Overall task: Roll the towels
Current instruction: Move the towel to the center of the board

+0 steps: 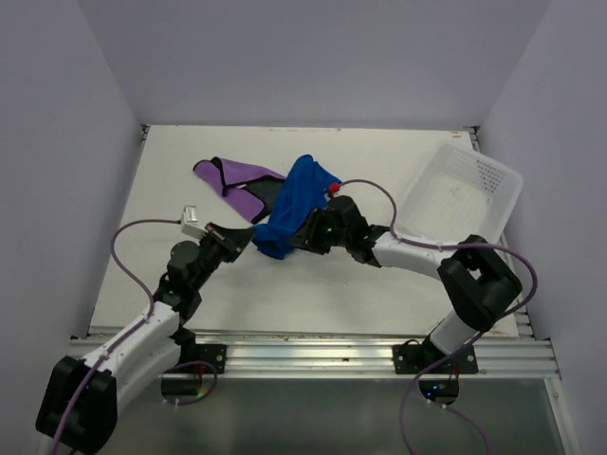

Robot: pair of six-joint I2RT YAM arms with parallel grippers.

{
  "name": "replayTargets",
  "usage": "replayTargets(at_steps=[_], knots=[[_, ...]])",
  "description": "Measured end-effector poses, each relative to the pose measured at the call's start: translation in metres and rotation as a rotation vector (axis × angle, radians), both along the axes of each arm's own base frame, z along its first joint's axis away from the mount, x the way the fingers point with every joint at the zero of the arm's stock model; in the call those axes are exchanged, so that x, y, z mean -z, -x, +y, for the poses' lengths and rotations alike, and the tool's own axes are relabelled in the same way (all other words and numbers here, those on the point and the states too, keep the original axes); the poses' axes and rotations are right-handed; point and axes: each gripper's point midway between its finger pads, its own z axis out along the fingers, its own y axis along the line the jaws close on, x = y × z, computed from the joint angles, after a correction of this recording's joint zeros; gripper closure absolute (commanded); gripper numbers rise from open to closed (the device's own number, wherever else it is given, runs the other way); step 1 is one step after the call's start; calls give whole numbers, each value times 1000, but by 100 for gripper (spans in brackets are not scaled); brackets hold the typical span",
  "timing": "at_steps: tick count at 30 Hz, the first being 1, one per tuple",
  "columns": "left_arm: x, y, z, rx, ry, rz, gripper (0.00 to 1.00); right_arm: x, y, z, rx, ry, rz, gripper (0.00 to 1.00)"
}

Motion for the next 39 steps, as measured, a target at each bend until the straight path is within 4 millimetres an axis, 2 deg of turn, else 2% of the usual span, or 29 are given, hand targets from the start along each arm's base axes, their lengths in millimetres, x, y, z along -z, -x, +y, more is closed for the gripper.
replayTargets(at_steps=[6,9,11,17,19,23,27,34,39], knots=[[-106,-20,36,-141,-100,-239,100,-48,-54,-71,160,-12,-103,54],[-146,-26,51,-192,-182,-308,100,-57,-58,-90,181,23,-141,51],[-160,-29,58,-221,-240,-322,100,-54,-57,-98,177,52,-139,49],[-160,-21,83,-297,-386,-282,100,-41,-58,-117,192,111,-106,46],[-157,-18,92,-322,-428,-265,100,-41,-62,-122,203,115,-108,45],[-147,-10,121,-431,-535,-201,100,-37,-65,-128,209,128,-107,44],[-136,-1,142,-501,-609,-149,100,-25,-62,-131,188,169,-93,42],[-135,3,152,-531,-666,-143,100,19,-57,-158,150,390,-47,43],[-135,3,153,-523,-693,-150,100,34,-60,-189,161,521,-29,43]])
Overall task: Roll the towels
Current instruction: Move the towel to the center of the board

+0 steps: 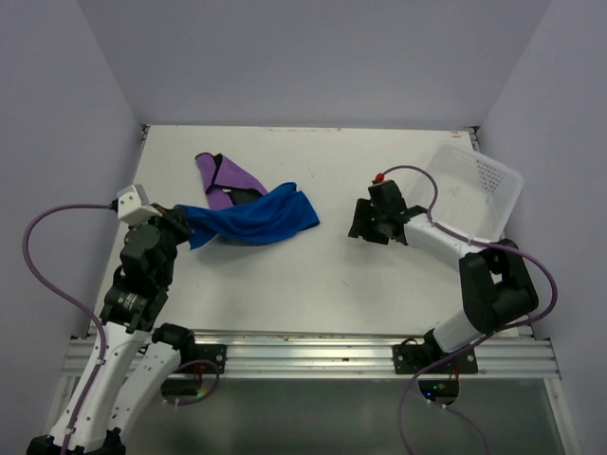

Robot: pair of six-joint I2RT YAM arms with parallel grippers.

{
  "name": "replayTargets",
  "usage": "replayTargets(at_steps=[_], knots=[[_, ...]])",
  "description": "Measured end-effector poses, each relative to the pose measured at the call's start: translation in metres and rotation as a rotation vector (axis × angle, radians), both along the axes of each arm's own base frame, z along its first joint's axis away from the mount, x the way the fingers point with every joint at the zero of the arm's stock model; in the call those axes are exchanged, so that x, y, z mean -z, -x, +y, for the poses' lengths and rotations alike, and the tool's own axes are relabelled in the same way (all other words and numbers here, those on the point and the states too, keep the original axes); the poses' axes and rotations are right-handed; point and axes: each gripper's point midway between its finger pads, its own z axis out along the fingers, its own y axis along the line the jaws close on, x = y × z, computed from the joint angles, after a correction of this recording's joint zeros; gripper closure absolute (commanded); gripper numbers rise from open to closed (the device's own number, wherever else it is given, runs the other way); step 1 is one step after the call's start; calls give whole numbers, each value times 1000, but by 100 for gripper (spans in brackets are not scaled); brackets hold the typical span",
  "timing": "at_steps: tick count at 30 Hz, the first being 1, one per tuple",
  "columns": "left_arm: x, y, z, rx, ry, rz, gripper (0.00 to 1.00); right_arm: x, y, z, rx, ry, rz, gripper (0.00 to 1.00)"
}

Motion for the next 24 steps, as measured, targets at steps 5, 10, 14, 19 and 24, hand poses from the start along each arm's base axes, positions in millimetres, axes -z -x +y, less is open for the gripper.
replayTargets(at_steps=[5,10,14,19,24], knots=[[1,0,0,5,-16,4,100,4,-3,-24,28,57,14,43],[9,-4,-2,11,-17,38,100,2,-2,-21,20,37,17,46],[24,-7,-5,18,-30,98,100,-6,-8,-3,3,-61,-2,53],[29,-10,-9,39,-33,127,100,-2,-31,36,-46,-138,5,54],[9,-11,-8,35,-31,90,100,11,-57,83,-77,-203,37,52]])
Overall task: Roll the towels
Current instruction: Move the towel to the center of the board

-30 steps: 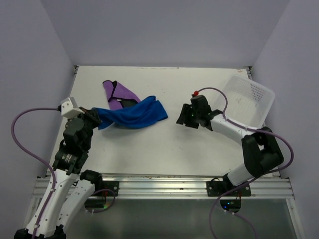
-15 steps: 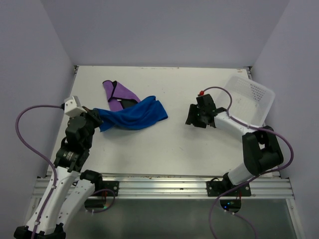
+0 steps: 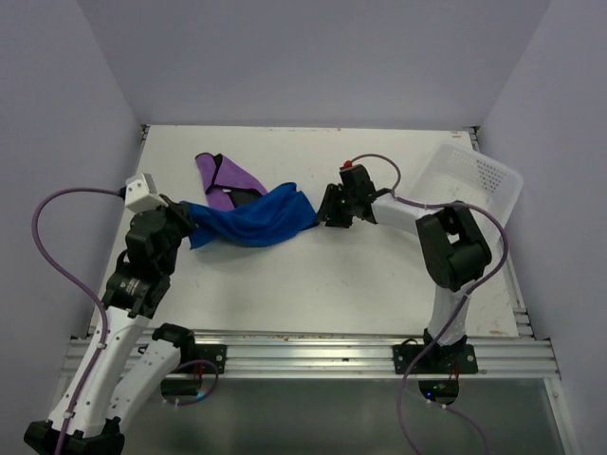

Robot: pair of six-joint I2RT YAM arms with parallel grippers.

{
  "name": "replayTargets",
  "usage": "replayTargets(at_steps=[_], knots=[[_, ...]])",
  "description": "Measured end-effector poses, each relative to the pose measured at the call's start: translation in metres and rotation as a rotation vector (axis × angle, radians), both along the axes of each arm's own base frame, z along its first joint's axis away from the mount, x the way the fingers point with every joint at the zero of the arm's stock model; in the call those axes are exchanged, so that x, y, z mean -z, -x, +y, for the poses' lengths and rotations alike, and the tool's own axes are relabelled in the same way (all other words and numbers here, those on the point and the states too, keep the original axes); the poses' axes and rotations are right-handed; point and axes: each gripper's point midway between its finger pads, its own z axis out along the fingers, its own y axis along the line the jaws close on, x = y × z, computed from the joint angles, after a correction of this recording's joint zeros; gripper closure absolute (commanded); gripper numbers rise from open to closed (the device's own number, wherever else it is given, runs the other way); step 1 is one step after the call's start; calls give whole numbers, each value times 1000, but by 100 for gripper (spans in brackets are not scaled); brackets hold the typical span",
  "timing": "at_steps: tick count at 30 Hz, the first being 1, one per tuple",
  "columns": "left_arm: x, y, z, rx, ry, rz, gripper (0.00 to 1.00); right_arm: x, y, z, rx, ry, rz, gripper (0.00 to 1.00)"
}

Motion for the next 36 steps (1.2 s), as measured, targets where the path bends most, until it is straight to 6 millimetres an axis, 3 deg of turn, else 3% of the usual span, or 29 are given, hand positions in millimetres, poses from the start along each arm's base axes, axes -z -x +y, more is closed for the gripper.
replayTargets(at_steps=[4,7,8,11,18,20,22,27,30,33,36], knots=[[-14,0,5,-19,-20,-27,100,18,-7,18,23,-50,57,52],[-18,-1,9,-32,-42,-30,100,17,-16,26,44,-92,59,58],[-17,-2,9,-34,-48,-28,100,18,-19,28,49,-101,57,73],[-16,-3,11,-40,-67,-23,100,23,-23,34,54,-129,71,100],[-25,-10,13,-55,-87,-22,100,19,-18,33,26,-103,90,100],[-36,-14,13,-58,-83,-38,100,3,-21,28,7,-55,68,100],[-52,-21,13,-65,-76,-57,100,-30,-32,23,-15,0,-1,100],[-91,-44,24,-106,-41,-107,100,-160,-54,-1,-21,105,-284,100],[-93,-54,31,-95,29,-120,100,-223,-44,-24,1,163,-430,100],[-82,-55,25,-39,116,-121,100,-247,-22,-44,14,231,-500,100],[-45,-43,8,41,201,-73,100,-229,11,-54,-22,299,-488,100]])
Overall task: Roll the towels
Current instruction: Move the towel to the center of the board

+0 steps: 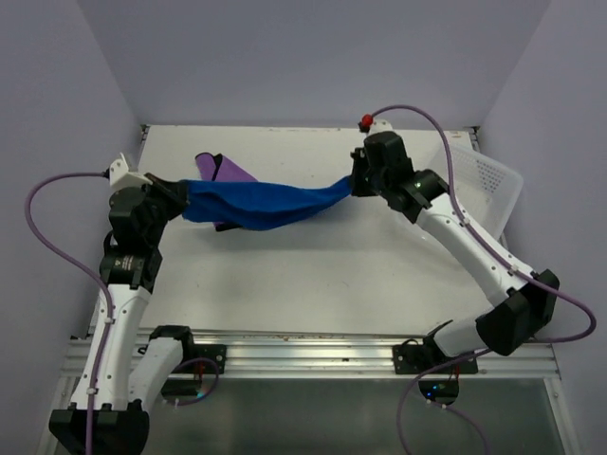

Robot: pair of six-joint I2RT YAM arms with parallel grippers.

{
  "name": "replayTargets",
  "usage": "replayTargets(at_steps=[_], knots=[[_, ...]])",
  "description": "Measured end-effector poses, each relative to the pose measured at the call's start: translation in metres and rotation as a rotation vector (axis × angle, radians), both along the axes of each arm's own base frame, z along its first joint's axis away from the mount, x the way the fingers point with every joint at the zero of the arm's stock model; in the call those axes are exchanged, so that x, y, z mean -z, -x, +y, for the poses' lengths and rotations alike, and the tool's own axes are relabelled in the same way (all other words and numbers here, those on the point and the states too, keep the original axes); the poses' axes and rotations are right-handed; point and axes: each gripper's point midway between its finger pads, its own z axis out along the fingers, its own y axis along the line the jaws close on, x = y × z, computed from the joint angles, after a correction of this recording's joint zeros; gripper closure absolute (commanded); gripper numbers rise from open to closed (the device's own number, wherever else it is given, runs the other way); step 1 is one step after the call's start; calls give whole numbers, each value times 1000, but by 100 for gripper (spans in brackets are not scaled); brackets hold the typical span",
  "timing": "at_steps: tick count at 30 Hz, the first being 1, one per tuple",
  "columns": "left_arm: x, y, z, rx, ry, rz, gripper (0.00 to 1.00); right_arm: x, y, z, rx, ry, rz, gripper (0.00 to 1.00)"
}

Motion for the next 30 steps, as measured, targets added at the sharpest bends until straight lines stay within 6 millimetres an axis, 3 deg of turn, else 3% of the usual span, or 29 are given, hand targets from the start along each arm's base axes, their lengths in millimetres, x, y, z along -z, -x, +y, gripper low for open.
replayTargets(at_steps=[2,5,7,9,12,17,19,20,23,26,27,30], knots=[[25,11,-10,46,48,35,100,35,26,-3,-30,43,61,100],[61,32,-24,102,117,84,100,104,68,-13,-64,111,207,98],[78,46,-29,117,156,102,100,145,97,-21,-75,136,309,76],[92,60,-29,105,187,117,100,172,123,-30,-73,124,388,58],[97,74,-25,67,206,111,100,176,144,-36,-73,82,410,49],[86,73,-8,-18,175,91,100,141,142,-32,-75,-12,306,48],[83,72,-2,-50,158,88,100,138,140,-33,-61,-18,292,57],[79,72,3,-71,143,81,100,139,139,-34,-51,-18,294,71],[70,71,14,-121,108,57,100,148,139,-36,-14,-36,311,78],[64,71,22,-157,74,41,100,168,143,-41,22,-41,359,68],[63,71,24,-163,66,40,100,177,146,-43,33,-38,382,61],[65,71,25,-166,52,45,100,200,156,-43,46,-42,446,55]])
